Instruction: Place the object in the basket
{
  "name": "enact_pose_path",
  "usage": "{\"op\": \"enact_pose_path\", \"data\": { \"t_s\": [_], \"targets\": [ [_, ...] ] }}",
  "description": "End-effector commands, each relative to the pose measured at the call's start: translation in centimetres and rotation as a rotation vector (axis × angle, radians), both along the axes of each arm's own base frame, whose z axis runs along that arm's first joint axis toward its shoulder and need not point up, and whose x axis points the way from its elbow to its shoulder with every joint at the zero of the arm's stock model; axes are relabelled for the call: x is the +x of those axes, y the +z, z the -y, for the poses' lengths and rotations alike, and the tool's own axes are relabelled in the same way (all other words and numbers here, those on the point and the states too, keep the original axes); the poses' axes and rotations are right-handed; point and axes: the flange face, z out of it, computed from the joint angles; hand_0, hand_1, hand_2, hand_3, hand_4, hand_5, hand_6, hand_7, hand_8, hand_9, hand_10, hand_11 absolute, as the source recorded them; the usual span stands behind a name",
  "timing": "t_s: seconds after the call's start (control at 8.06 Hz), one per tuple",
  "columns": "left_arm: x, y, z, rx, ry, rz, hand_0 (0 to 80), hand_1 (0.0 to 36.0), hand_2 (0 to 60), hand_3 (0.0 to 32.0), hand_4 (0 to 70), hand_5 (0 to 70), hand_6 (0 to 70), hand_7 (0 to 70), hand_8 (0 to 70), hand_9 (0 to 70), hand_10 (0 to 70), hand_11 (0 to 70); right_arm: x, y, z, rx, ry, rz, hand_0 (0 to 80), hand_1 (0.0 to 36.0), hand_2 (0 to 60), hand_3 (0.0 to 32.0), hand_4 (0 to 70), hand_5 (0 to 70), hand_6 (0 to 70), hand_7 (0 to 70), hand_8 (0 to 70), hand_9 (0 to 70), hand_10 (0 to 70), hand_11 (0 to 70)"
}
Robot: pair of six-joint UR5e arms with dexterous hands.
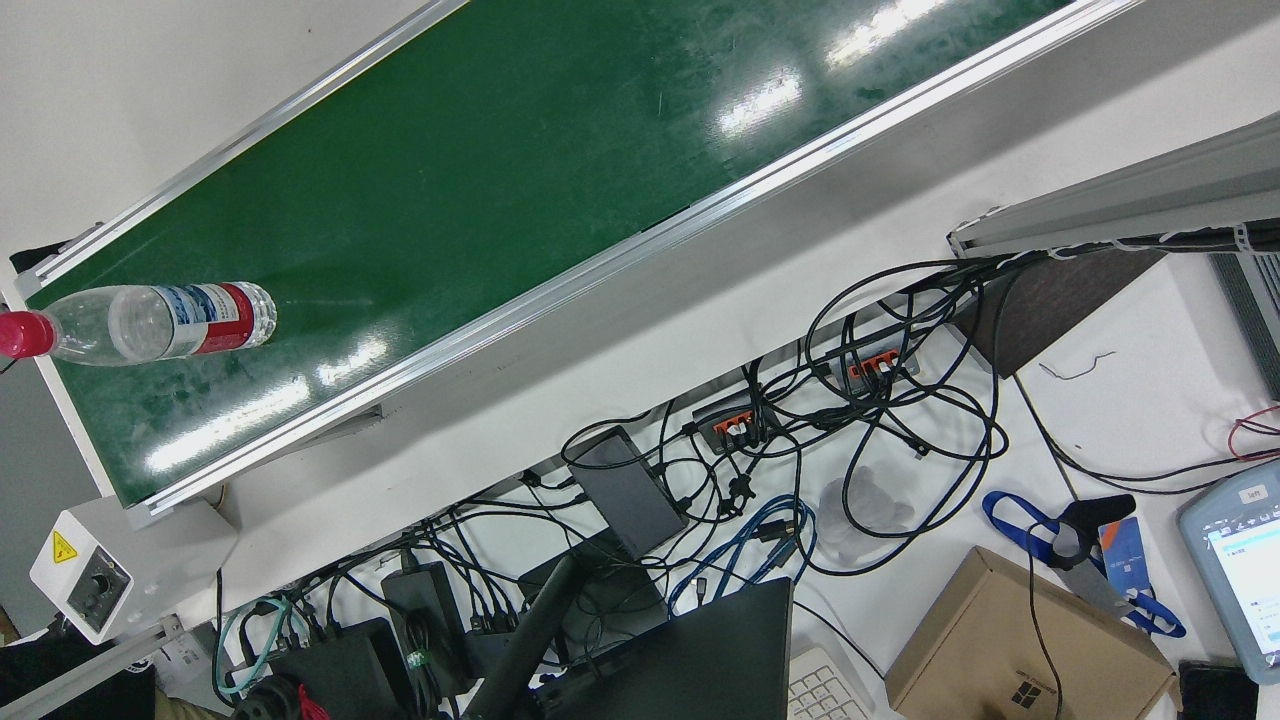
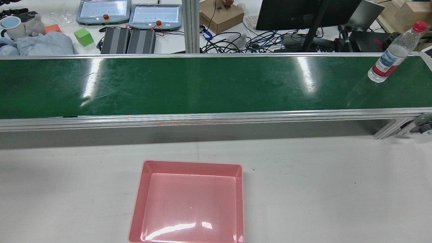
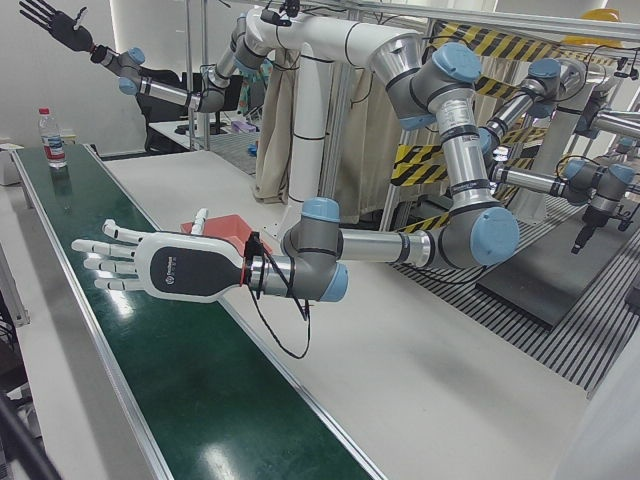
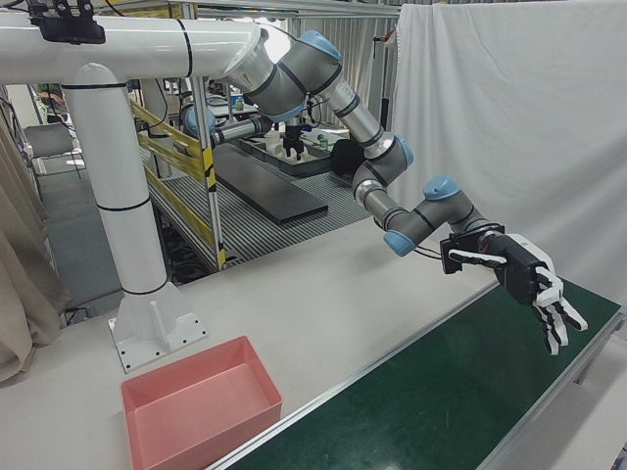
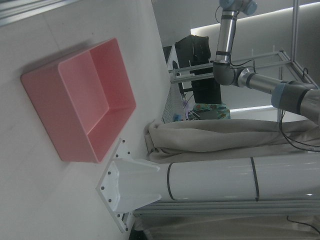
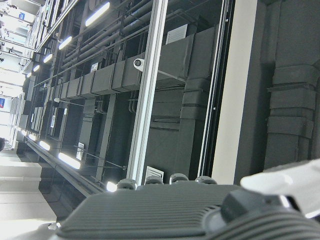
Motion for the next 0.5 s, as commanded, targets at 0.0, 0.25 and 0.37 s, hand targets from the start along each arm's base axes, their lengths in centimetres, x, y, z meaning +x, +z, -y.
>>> {"op": "enact_pose_path", "data": {
  "t_s": [0.0, 0.25, 0.37],
  "targets": [
    [0.07, -0.25, -0.12, 0.003, 0.002, -0.001, 48.8, 2.3, 0.0, 10.4, 1.6, 38.0, 4.5, 5.1, 11.0, 10.8, 9.2, 14.1, 0.04, -0.07, -0.02, 0.001, 0.001, 0.000, 0.0, 0.0, 0.0, 0.0, 0.0, 0.0, 0.0, 0.0, 0.0, 0.0, 0.0, 0.0],
    [0.26, -0.06, -0.12, -0.003, 0.005, 0.001, 49.0, 2.4, 0.0, 10.6, 0.8, 37.7, 4.0, 4.8, 10.4, 10.7, 8.9, 13.8, 0.04, 0.01, -0.03, 0.000, 0.001, 0.000, 0.0, 0.0, 0.0, 0.0, 0.0, 0.0, 0.0, 0.0, 0.0, 0.0, 0.0, 0.0],
    [0.36, 0.06, -0.12, -0.008, 0.006, 0.002, 49.0, 2.6, 0.0, 10.6, 0.9, 37.7, 4.0, 4.7, 10.0, 10.3, 9.0, 14.0, 0.04, -0.07, -0.03, 0.001, 0.001, 0.000, 0.0, 0.0, 0.0, 0.0, 0.0, 0.0, 0.0, 0.0, 0.0, 0.0, 0.0, 0.0]
  ]
}}
